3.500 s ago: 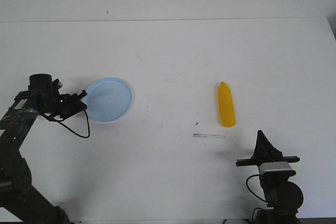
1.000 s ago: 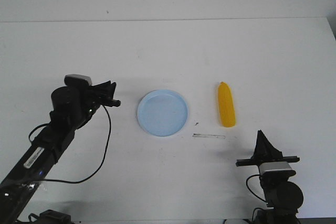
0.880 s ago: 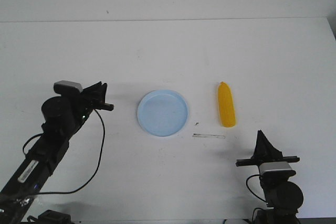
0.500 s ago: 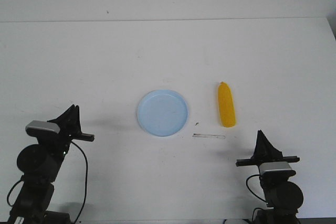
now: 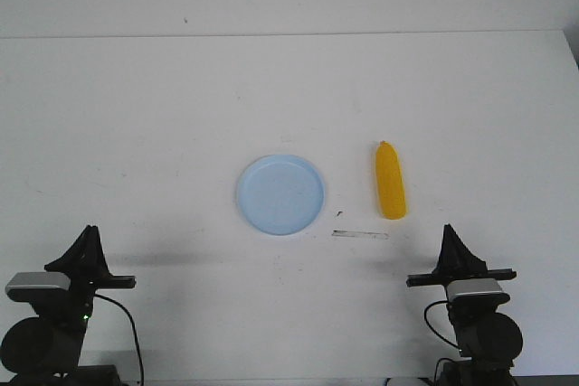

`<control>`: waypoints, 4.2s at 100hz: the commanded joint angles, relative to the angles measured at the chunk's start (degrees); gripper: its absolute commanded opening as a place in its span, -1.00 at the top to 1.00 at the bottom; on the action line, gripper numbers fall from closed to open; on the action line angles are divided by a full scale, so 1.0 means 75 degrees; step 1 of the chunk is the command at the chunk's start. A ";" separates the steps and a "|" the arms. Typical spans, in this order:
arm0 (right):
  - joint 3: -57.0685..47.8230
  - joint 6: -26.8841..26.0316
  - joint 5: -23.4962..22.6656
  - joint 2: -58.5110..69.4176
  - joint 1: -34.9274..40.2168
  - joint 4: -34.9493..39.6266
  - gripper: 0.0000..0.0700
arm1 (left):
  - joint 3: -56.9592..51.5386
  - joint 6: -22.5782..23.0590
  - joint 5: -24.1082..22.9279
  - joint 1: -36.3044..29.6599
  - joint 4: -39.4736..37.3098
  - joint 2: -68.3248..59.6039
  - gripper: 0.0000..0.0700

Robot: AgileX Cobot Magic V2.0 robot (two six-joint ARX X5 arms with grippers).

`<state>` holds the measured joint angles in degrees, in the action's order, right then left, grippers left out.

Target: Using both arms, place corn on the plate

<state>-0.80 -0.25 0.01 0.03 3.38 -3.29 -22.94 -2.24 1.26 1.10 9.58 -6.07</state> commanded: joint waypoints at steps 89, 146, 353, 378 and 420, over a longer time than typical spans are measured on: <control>0.0009 0.0015 0.0000 0.0006 0.0012 -0.0082 0.97 | -0.0047 0.0096 -0.0259 0.0058 0.0032 0.0629 1.00; 0.0009 -0.0020 -0.0003 0.0006 0.0012 -0.0417 0.97 | -0.0047 0.0096 -0.0259 0.0058 0.0035 0.0629 1.00; -1.0893 -0.1842 -0.0029 1.3406 0.1049 0.7364 -0.60 | -0.0047 0.0096 -0.0259 0.0058 0.0035 0.0629 1.00; -1.0891 -0.1839 -0.0023 1.3787 0.1049 0.7009 -0.59 | -0.0047 0.0096 -0.0259 0.0058 0.0035 0.0629 1.00; -1.0885 -0.1754 0.0000 1.4277 0.1070 0.6723 0.07 | -0.0047 0.0096 -0.0259 0.0058 0.0038 0.0629 1.00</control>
<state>-81.47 -13.50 -0.05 106.04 10.98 47.35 -22.94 -2.24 -0.54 1.39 10.66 -1.45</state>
